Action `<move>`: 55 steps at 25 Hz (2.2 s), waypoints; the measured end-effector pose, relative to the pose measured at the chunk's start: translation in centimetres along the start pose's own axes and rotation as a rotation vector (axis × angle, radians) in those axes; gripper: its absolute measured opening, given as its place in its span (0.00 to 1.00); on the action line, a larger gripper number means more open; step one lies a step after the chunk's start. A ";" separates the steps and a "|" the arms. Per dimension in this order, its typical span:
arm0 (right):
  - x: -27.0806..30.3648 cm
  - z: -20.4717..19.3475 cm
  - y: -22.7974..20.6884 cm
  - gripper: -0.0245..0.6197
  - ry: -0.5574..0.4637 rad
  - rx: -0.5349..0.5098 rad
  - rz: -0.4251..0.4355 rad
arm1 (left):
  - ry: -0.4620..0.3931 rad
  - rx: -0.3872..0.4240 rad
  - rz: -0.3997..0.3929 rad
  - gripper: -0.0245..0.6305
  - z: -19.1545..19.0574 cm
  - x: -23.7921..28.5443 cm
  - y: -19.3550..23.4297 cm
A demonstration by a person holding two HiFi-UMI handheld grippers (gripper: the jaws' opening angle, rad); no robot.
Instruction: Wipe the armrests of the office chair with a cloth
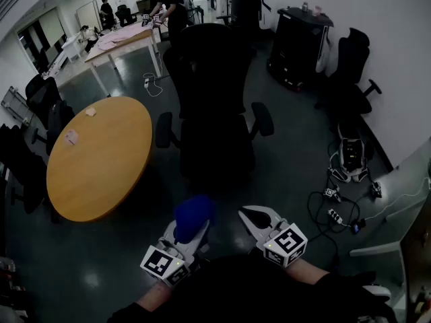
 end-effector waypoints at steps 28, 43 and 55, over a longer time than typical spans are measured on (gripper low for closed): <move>-2.5 -2.4 -7.6 0.05 0.000 0.091 0.089 | 0.061 0.011 0.092 0.20 -1.8 7.7 -2.9; -2.9 -5.3 -15.4 0.05 0.010 0.126 0.116 | 0.074 0.016 0.111 0.20 -2.9 15.5 -2.9; 9.5 -4.2 -19.2 0.05 0.089 0.106 0.051 | -0.009 -0.037 0.043 0.20 1.9 18.1 11.2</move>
Point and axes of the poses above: the fingertips, and each gripper's own axes: x forward along the fingers, y to its left, z out of its top, the point moved 6 cm from there along -x, backward along the fingers, and after that the axes turned 9 degrees about -x, right-handed, at the moved point
